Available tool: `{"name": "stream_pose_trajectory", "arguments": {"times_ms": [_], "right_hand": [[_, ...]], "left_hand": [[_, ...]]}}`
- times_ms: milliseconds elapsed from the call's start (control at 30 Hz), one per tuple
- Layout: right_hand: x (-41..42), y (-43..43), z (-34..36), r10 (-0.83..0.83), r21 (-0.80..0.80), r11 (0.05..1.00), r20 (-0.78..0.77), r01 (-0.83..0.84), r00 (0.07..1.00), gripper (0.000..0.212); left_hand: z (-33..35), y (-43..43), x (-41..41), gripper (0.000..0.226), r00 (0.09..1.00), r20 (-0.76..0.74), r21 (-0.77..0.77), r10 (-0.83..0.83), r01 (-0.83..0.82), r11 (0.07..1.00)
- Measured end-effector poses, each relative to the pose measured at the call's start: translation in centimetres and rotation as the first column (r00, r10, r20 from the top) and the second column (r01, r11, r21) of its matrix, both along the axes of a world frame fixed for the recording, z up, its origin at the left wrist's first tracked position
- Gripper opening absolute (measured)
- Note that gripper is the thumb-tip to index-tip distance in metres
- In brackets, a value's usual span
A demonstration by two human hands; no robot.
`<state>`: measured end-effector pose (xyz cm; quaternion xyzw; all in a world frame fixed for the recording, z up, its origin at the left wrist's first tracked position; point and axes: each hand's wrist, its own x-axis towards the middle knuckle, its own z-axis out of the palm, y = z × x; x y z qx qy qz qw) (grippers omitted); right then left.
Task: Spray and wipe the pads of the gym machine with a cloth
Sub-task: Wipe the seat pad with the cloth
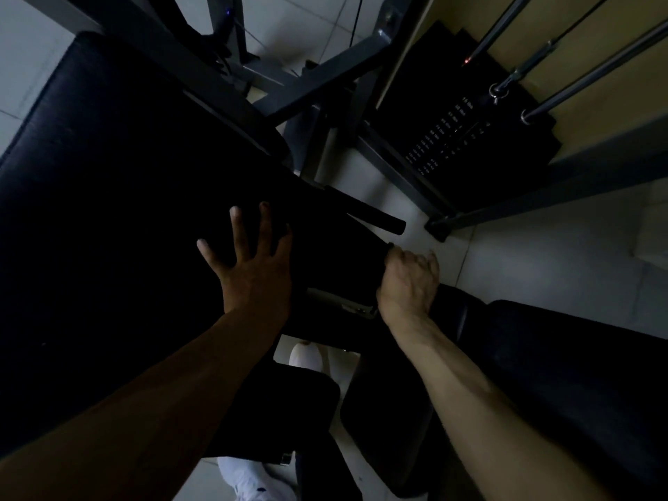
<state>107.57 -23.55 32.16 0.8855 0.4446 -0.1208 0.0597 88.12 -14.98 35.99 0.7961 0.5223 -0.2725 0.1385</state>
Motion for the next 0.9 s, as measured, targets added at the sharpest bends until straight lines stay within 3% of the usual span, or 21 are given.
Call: {"name": "stream_pose_trajectory", "arguments": {"times_ms": [167, 267, 367, 433, 467, 533, 600, 633, 667, 733, 800, 900], "right_hand": [[-5.0, -3.8, 1.5, 0.023, 0.009, 1.000, -0.220, -0.022, 0.975, 0.045], [-2.1, -1.6, 0.7, -0.049, 0.035, 0.998, -0.225, 0.058, 0.973, 0.055], [-1.1, 1.9, -0.1, -0.244, 0.140, 0.948, -0.267, 0.288, 0.932, 0.041], [-3.1, 1.7, -0.1, -0.259, 0.207, 0.920, -0.321, 0.334, 0.911, 0.022], [-5.0, 0.9, -0.1, -0.241, 0.257, 0.895, -0.407, 0.364, 0.881, 0.018], [-9.0, -1.3, -0.3, -0.002, 0.359, 0.913, -0.471, 0.194, 0.882, 0.026], [-10.3, -2.6, -1.2, 0.173, 0.421, 0.907, -0.411, 0.018, 0.895, 0.030], [-9.2, -2.1, -1.5, 0.192, 0.429, 0.903, -0.439, 0.017, 0.878, 0.027], [-7.9, -0.9, -1.5, 0.153, 0.448, 0.891, -0.455, 0.077, 0.877, 0.021], [-3.9, 1.9, -1.6, -0.122, 0.409, 0.855, -0.438, 0.318, 0.891, 0.011], [-2.4, 4.4, -1.5, -0.275, 0.388, 0.819, -0.382, 0.423, 0.882, 0.018], [-6.5, 5.6, -0.1, -0.118, 0.430, 0.854, -0.392, 0.294, 0.913, 0.020]], "left_hand": [[0.1, 0.1, 0.0, 0.119, 1.000, 0.011, -0.007, 0.007, -0.007, 1.000], [-0.1, 0.0, -0.1, 0.118, 1.000, 0.009, 0.003, 0.006, -0.006, 1.000], [-0.2, 0.0, -0.1, 0.117, 1.000, 0.016, 0.010, 0.001, -0.001, 1.000], [-0.2, 0.0, -0.1, 0.116, 0.999, 0.032, 0.016, 0.009, -0.010, 1.000], [-0.1, 0.0, -0.2, 0.115, 0.999, 0.037, 0.022, 0.009, -0.009, 1.000], [0.0, -0.1, -0.2, 0.112, 0.999, 0.032, 0.020, 0.006, -0.006, 1.000], [0.1, -0.1, -0.2, 0.111, 0.999, 0.034, 0.007, 0.007, -0.007, 1.000], [0.2, -0.1, -0.2, 0.112, 0.999, 0.040, 0.009, 0.003, -0.004, 1.000], [0.1, 0.0, -0.2, 0.113, 0.999, 0.042, 0.012, 0.001, -0.002, 1.000], [0.0, 0.1, -0.4, 0.118, 0.999, 0.037, 0.000, 0.004, -0.004, 1.000], [0.1, 0.1, -0.5, 0.119, 0.999, 0.053, -0.010, 0.007, -0.006, 1.000], [0.4, 0.4, -1.0, 0.107, 0.990, 0.139, 0.002, 0.026, -0.026, 1.000]]}}
